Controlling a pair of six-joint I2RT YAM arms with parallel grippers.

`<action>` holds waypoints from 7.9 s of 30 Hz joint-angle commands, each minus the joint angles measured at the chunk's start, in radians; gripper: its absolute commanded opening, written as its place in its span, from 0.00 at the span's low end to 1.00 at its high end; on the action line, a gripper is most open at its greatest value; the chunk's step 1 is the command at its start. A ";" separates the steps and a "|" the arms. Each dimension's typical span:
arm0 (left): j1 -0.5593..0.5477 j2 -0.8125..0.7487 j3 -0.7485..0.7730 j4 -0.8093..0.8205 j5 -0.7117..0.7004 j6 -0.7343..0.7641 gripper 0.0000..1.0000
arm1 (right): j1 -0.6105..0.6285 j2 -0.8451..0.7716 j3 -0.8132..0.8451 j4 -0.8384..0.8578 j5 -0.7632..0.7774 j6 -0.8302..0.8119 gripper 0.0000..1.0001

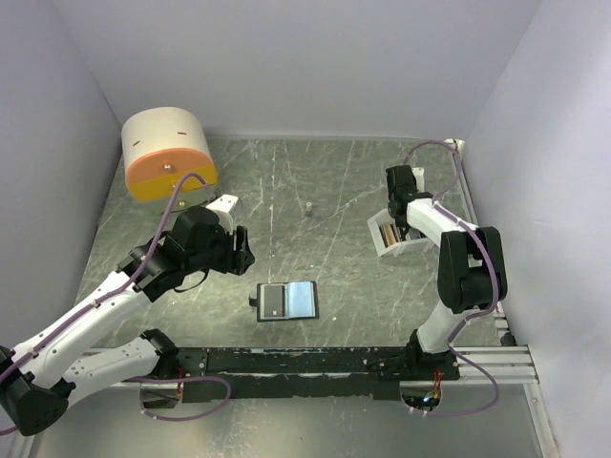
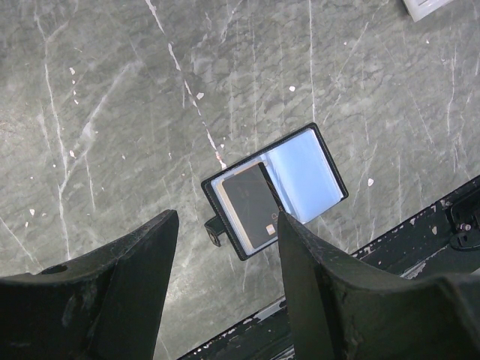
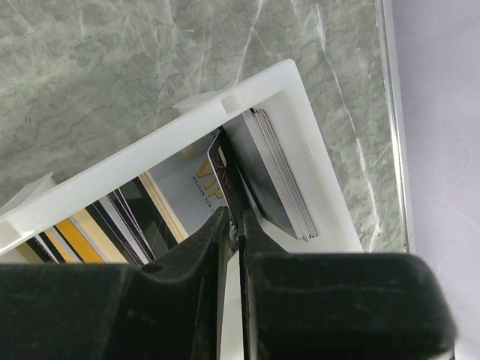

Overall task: Put the credit cards into the card holder
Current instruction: Pick up the credit card from the storage box, then insert the credit card into the card holder.

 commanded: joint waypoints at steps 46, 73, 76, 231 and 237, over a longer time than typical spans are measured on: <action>0.019 0.006 -0.012 -0.012 -0.041 0.002 0.65 | -0.010 -0.128 0.017 -0.130 -0.083 -0.050 0.00; 0.021 -0.051 -0.007 0.006 0.013 -0.162 0.61 | 0.043 -0.489 0.002 -0.166 -0.393 0.087 0.00; 0.021 -0.075 -0.031 0.080 0.122 -0.243 0.61 | 0.055 -0.552 -0.034 -0.137 -0.521 0.118 0.00; 0.033 0.475 -0.537 0.879 0.484 -0.595 0.07 | 0.790 -0.271 -0.423 0.124 -0.475 0.606 0.15; 0.033 0.520 -0.549 0.963 0.522 -0.585 0.07 | 0.792 -0.271 -0.428 0.128 -0.480 0.607 0.15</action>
